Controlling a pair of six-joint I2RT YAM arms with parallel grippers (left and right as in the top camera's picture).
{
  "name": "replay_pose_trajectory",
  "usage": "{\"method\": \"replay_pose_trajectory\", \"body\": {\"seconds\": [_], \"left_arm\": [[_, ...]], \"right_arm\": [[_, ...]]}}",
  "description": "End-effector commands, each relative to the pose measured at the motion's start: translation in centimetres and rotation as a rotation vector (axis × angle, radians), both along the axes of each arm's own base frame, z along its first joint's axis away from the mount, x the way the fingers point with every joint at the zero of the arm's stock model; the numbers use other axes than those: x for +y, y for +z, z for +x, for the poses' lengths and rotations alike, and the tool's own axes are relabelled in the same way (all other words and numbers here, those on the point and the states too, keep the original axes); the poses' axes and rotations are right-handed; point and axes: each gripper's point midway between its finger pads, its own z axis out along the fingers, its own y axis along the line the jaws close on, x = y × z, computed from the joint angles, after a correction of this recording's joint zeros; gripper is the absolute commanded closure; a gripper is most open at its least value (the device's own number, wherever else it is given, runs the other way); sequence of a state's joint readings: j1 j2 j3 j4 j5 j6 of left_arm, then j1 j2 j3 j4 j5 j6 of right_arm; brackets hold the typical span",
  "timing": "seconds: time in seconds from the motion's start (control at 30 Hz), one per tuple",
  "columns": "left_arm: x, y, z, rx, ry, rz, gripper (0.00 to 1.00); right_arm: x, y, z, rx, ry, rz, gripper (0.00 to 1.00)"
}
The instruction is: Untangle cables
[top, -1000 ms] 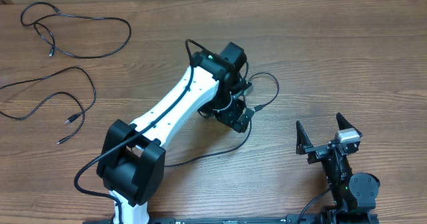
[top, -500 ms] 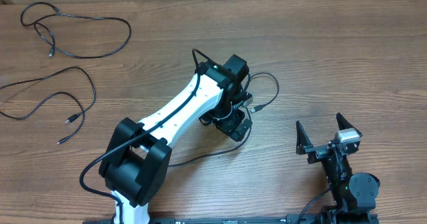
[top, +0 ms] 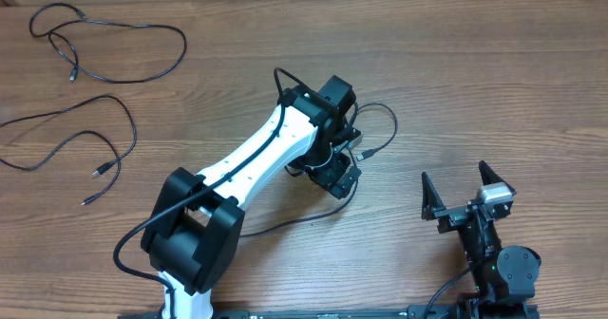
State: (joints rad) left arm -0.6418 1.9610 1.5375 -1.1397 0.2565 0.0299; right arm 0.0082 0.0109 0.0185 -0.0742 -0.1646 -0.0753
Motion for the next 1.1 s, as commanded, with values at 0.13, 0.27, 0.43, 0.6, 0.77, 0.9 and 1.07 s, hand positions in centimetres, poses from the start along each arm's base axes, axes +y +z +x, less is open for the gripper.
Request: {"method": "replay_pose_trajectory", "body": {"seconds": [0.13,0.27,0.43,0.6,0.77,0.9,1.07], "left_arm": [[0.31,-0.70,-0.29,0.009,-0.031,0.013,0.00],[0.31,-0.70,-0.30,0.008,-0.037,0.012,0.00],[0.26,-0.70,-0.23,0.005,-0.039,0.010,0.00],[0.21,-0.83,-0.17,0.003,-0.045,0.008,0.00],[0.35,-1.23,-0.43,0.012,-0.044,0.011,0.00],[0.33,-1.23,-0.37,0.010,-0.043,0.010,0.00],[0.32,-1.22,-0.38,0.010,-0.043,0.009,0.00]], "right_arm": [[-0.04,-0.20,0.03,-0.003,-0.004,-0.001,0.00],[-0.04,-0.20,0.03,-0.003,-0.004,-0.001,0.00],[-0.04,-0.19,0.03,-0.003,-0.004,-0.001,0.00],[-0.04,-0.20,0.03,-0.003,-0.004,-0.001,0.00],[-0.04,-0.19,0.03,-0.003,-0.004,-0.001,0.00],[-0.04,-0.19,0.03,-0.003,-0.004,-0.001,0.00],[-0.04,-0.19,0.03,-0.003,-0.004,-0.001,0.00]]}}
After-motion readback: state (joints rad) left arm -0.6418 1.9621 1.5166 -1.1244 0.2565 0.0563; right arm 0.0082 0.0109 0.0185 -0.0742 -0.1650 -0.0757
